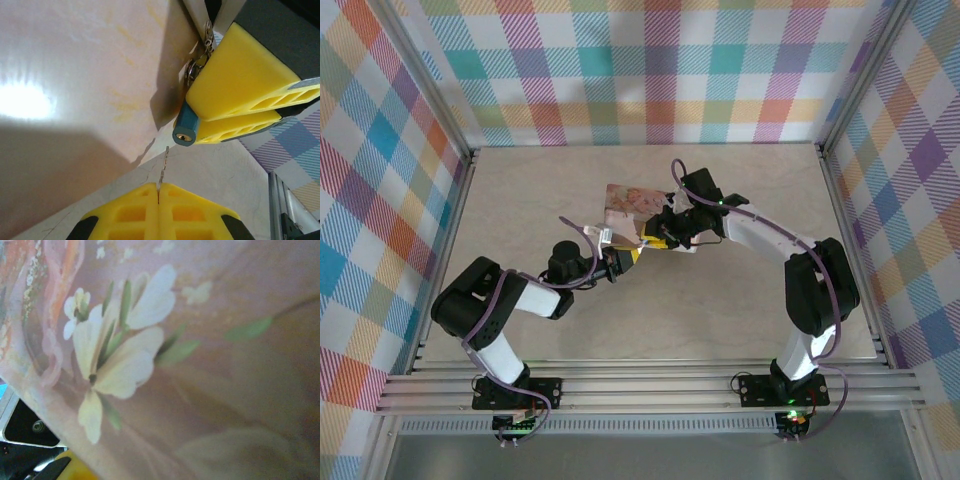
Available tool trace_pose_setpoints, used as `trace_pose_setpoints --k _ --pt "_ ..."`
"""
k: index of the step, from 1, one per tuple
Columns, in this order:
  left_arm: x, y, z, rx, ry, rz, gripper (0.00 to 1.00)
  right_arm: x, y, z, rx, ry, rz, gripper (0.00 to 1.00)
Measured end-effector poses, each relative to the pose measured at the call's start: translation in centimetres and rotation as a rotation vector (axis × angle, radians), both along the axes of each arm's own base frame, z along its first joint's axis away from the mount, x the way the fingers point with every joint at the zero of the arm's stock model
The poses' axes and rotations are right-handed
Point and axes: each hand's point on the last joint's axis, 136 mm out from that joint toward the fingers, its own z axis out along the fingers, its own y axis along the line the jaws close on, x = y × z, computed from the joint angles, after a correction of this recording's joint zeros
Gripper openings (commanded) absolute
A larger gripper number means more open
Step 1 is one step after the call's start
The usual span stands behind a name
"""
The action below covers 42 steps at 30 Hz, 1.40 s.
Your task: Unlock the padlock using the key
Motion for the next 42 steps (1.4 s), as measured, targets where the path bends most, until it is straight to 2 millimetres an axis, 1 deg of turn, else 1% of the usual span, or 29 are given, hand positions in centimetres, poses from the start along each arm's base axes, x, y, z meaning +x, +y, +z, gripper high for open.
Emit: trace_pose_setpoints --k 7,22,42 --pt "0.06 -0.03 0.45 -0.01 -0.018 0.0 0.0 -0.05 0.02 0.09 0.003 0.0 0.002 0.0" --pt "-0.13 0.07 0.33 -0.008 -0.015 0.0 0.0 -0.01 -0.06 0.02 0.003 0.002 0.0 0.0" --pt "-0.15 0.14 0.87 -0.018 -0.021 0.005 0.0 -0.17 -0.37 -0.26 0.01 0.0 -0.002 0.0"
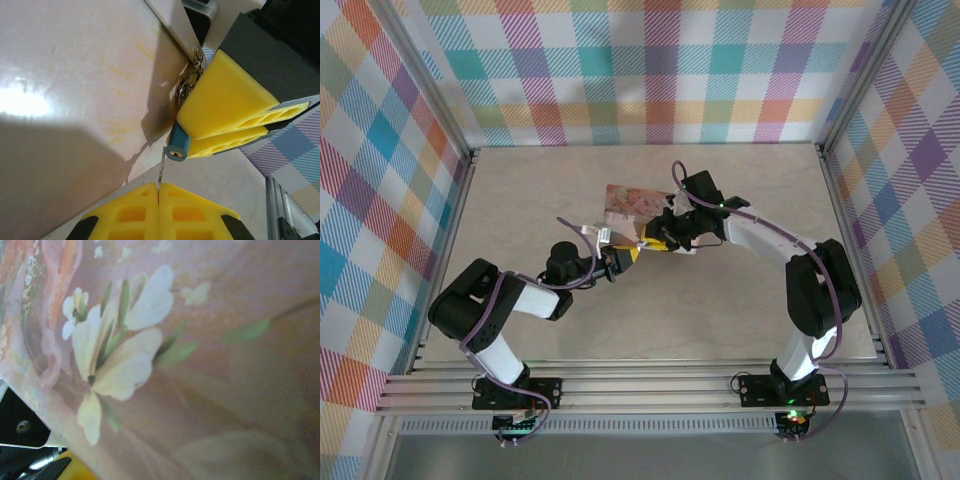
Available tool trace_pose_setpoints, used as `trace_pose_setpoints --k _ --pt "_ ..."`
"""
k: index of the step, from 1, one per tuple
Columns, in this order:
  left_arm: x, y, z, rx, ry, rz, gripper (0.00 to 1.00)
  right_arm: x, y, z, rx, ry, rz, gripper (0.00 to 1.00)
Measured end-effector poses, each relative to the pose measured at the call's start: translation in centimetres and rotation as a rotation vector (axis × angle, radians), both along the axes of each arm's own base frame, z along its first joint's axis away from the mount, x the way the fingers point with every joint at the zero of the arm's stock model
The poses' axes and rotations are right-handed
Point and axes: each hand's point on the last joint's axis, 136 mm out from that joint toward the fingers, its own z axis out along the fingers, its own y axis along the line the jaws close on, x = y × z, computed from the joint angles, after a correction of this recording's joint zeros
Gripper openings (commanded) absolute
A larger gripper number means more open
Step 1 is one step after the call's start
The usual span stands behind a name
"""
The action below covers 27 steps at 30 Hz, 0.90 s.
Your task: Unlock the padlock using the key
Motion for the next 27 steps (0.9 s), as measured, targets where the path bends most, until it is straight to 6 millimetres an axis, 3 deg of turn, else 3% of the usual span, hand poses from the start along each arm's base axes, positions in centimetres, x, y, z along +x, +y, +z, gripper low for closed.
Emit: trace_pose_setpoints --k 27 --pt "-0.35 0.04 0.44 -0.016 -0.006 -0.008 0.0 0.44 -0.18 0.09 0.034 -0.009 -0.016 0.0"
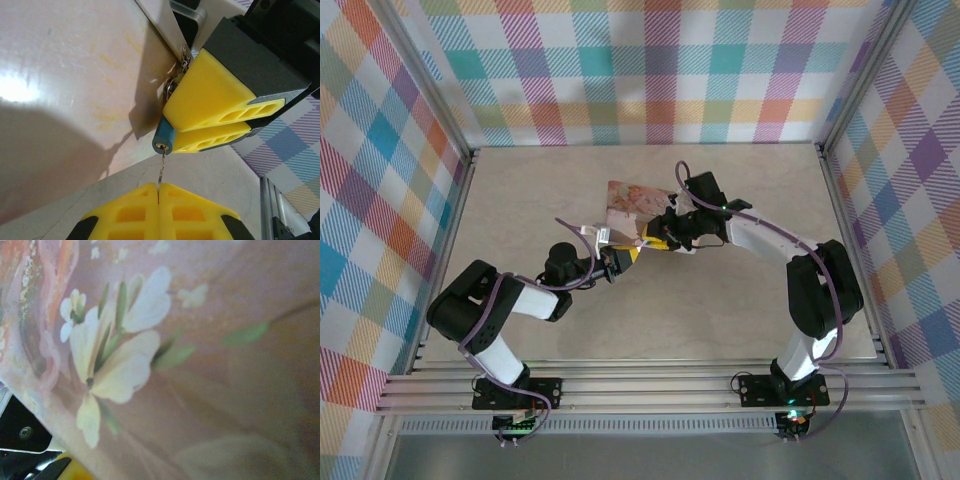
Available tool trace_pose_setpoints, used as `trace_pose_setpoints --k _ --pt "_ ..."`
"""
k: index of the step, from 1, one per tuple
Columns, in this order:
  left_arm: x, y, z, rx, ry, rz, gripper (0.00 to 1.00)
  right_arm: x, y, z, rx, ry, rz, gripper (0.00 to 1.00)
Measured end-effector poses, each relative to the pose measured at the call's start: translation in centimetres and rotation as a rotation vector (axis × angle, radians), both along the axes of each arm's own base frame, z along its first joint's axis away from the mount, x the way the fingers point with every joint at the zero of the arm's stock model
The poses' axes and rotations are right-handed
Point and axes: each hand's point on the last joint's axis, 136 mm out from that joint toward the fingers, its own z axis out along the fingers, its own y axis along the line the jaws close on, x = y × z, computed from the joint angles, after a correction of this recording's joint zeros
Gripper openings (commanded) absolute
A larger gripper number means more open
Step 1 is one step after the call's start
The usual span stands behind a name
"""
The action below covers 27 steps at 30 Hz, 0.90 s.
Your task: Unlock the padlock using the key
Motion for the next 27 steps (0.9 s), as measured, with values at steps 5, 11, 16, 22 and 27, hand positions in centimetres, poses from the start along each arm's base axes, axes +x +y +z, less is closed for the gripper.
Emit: trace_pose_setpoints --k 5,11,16,22,27 --pt "-0.01 -0.02 0.07 -0.002 -0.003 -0.002 0.0 0.09 -0.08 0.15 0.008 0.001 -0.003 0.0" --pt "0.0 -0.04 0.14 -0.005 -0.001 -0.002 0.0 -0.07 -0.13 0.04 0.012 0.003 -0.002 0.0" --pt "0.03 -0.06 0.2 -0.01 0.003 -0.002 0.0 -0.14 -0.06 0.09 0.02 0.001 0.003 0.0" --pt "0.52 -0.41 0.18 -0.019 0.0 -0.006 0.0 -0.16 -0.06 0.28 0.032 0.004 0.008 0.0" --pt "0.55 -0.65 0.26 -0.031 -0.008 -0.019 0.0 -0.08 -0.19 0.41 0.041 0.009 0.008 0.0"
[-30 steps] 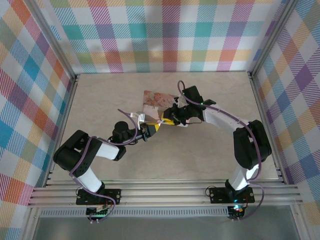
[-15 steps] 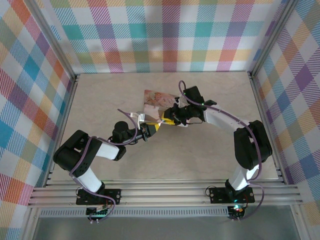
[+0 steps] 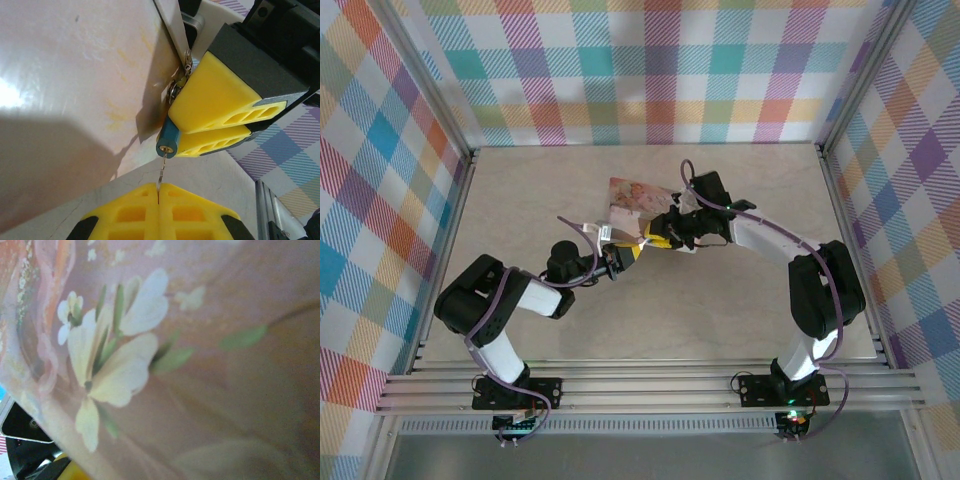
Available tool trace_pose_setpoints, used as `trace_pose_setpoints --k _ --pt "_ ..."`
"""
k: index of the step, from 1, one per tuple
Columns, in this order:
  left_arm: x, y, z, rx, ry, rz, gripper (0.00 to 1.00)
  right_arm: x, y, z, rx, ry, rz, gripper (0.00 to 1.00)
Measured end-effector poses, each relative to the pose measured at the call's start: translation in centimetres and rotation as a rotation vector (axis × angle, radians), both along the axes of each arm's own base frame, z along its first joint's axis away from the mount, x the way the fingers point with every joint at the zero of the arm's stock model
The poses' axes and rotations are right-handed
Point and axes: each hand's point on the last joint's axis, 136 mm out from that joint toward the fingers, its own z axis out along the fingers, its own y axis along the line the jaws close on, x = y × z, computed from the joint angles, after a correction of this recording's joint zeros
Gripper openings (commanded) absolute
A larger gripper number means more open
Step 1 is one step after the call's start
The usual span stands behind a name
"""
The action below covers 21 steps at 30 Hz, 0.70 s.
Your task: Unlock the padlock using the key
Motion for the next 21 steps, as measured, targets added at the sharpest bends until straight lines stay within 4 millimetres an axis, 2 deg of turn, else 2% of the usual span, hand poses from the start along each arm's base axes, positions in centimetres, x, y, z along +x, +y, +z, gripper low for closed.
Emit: trace_pose_setpoints --k 21 --pt "0.42 -0.86 -0.1 -0.028 0.039 -0.037 0.0 0.4 -0.13 0.29 0.014 -0.013 -0.003 0.0"
